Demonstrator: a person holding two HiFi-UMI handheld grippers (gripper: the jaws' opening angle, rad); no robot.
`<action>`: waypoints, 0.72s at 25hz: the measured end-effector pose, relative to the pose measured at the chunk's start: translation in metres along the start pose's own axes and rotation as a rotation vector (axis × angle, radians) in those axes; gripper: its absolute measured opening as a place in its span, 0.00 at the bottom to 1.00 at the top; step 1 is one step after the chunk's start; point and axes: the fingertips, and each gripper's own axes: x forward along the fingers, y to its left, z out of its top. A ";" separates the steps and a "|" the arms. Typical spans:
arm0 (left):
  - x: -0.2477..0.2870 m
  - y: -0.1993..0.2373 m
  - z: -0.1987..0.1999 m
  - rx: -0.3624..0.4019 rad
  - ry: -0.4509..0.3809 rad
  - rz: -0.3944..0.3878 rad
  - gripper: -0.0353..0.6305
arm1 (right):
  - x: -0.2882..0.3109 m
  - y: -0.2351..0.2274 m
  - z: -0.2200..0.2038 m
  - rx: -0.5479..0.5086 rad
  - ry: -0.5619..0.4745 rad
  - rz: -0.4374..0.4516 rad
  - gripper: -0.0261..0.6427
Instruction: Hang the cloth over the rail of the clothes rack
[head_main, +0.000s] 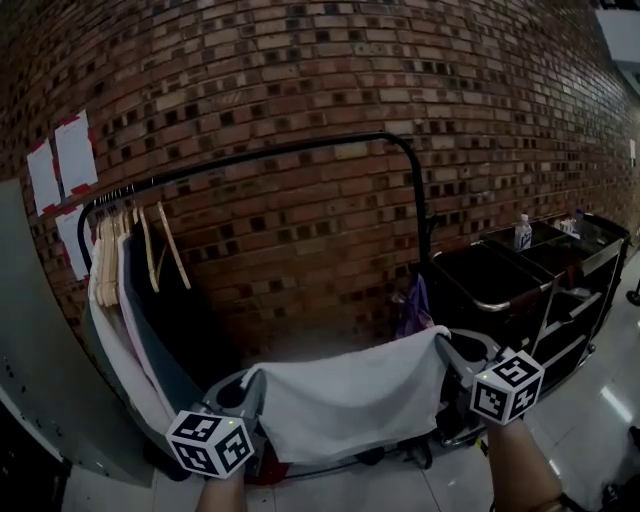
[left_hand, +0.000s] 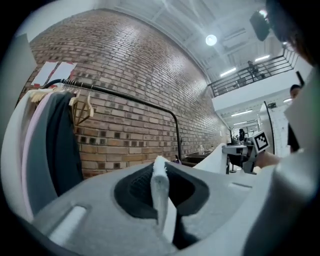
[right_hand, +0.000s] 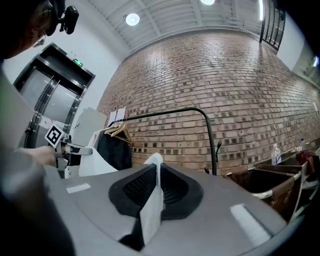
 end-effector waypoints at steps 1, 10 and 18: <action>0.007 0.001 0.007 0.010 -0.007 0.010 0.09 | 0.005 -0.009 0.006 -0.007 -0.010 0.002 0.07; 0.069 0.039 0.067 0.082 -0.078 0.056 0.09 | 0.070 -0.070 0.057 -0.059 -0.109 -0.001 0.07; 0.135 0.099 0.138 0.160 -0.171 0.045 0.09 | 0.156 -0.089 0.115 -0.136 -0.217 -0.003 0.07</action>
